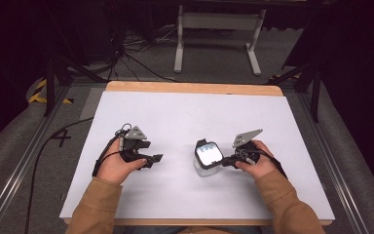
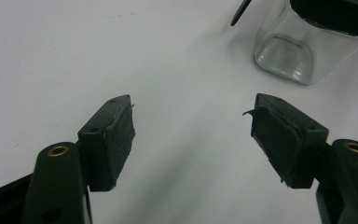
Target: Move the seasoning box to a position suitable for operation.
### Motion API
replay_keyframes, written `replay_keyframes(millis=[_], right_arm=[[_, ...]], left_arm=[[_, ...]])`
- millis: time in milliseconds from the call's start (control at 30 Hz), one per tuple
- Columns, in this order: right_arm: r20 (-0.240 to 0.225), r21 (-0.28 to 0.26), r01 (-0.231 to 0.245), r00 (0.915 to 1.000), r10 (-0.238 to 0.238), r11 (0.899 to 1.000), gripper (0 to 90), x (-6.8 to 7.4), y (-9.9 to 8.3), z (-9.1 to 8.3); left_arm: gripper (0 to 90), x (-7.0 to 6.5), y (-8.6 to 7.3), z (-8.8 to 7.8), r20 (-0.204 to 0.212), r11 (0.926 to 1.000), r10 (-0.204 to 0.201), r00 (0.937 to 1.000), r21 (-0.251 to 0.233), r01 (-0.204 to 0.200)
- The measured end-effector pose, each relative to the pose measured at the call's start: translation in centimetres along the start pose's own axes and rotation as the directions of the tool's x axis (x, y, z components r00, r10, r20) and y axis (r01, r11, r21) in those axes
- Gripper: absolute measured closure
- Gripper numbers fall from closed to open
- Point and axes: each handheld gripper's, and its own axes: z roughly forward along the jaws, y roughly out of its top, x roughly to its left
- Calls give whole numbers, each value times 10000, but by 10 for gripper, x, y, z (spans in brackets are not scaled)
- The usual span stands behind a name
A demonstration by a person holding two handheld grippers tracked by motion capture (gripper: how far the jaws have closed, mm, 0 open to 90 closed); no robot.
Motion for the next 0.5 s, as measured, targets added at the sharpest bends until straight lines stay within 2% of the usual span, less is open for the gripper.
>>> replay_keyframes(millis=[333,433,500], right_arm=[[-201,212,202,9996,-198,9996,895,17,-3,2],[-199,252,230,9996,-225,9994,895,20,-3,3],[-253,277,278,9993,-271,9992,895,23,-2,5]], left_arm=[[301,-3,10,12,255,9991,370,9990,185,-374],[331,-4,11,13,242,9990,402,9989,206,-407],[363,-4,12,14,390,9987,402,9984,299,-413]])
